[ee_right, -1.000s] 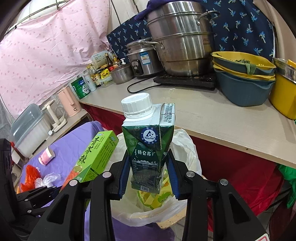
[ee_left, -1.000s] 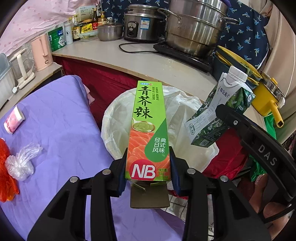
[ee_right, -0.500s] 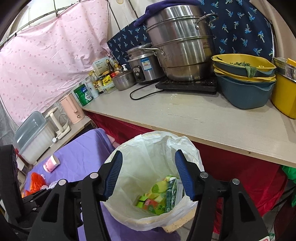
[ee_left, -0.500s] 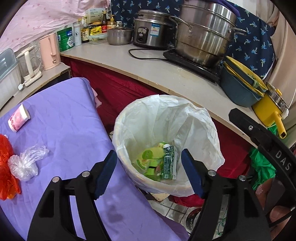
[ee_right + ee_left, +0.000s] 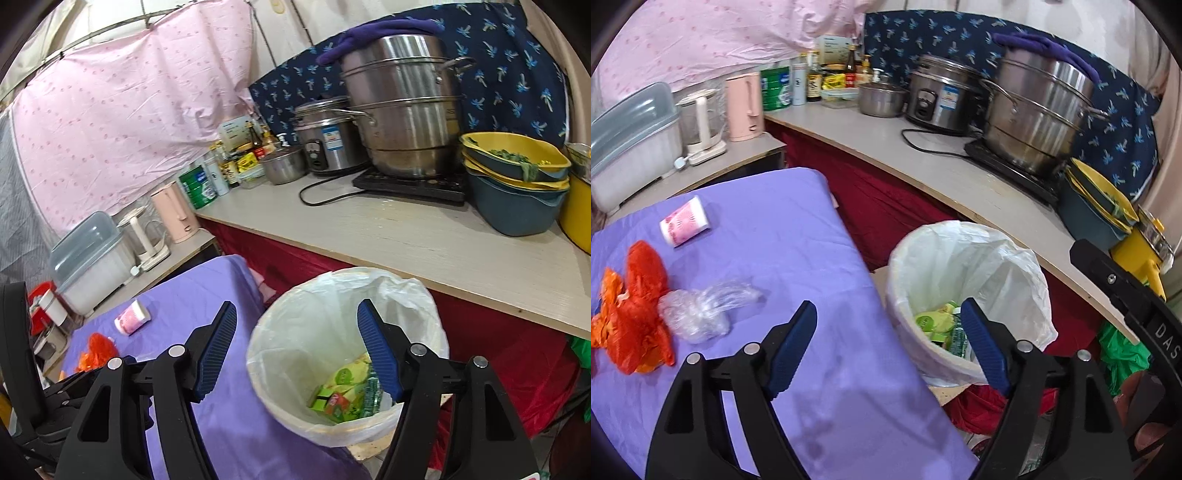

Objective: Collect trash
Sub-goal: 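Move both tools back over the table toward the plastic bags, then grasp the red plastic bag with the left gripper while the right gripper grasps the clear plastic bag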

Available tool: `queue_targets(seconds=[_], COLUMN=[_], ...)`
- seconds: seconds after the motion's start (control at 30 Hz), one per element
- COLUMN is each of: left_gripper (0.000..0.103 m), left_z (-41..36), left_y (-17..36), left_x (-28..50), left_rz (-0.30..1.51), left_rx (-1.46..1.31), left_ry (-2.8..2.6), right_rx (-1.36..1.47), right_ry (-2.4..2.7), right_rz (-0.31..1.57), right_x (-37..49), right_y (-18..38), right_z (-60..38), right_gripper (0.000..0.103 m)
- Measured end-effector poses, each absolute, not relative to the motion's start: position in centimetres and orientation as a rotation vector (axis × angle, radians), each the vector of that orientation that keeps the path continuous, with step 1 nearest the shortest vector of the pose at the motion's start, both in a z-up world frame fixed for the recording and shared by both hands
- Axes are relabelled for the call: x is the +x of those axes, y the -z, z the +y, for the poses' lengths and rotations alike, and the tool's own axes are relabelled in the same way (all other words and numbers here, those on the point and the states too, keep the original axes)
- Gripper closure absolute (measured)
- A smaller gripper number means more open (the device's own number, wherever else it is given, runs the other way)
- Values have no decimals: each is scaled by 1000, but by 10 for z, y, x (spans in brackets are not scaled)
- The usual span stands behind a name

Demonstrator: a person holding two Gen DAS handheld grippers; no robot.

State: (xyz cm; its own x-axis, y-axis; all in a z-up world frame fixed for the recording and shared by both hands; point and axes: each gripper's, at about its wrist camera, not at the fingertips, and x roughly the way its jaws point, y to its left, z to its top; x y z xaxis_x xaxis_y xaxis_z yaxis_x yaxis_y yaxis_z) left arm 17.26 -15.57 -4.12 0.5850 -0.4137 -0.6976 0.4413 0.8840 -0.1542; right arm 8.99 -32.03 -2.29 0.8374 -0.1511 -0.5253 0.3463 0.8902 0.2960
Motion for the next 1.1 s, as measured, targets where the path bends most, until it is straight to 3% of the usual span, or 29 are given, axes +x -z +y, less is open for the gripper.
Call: queue_targets(seconds=[0.27, 0.57, 0.97, 1.1], left_gripper=[26, 17, 15, 14], left_z=[-89, 4, 102, 114], left_y=[37, 46, 78, 90], left_x=[171, 171, 183, 194], left_rz=[787, 802, 862, 884], left_rx=[-3, -75, -146, -155], left_ry=[387, 228, 62, 51], right_rx=[355, 305, 255, 245], right_ry=[181, 86, -44, -71], right_rz=[537, 590, 717, 752], right_x=[104, 123, 171, 187], right_y=[19, 25, 67, 84], right_z=[-265, -195, -106, -85], right_gripper=[37, 32, 31, 27])
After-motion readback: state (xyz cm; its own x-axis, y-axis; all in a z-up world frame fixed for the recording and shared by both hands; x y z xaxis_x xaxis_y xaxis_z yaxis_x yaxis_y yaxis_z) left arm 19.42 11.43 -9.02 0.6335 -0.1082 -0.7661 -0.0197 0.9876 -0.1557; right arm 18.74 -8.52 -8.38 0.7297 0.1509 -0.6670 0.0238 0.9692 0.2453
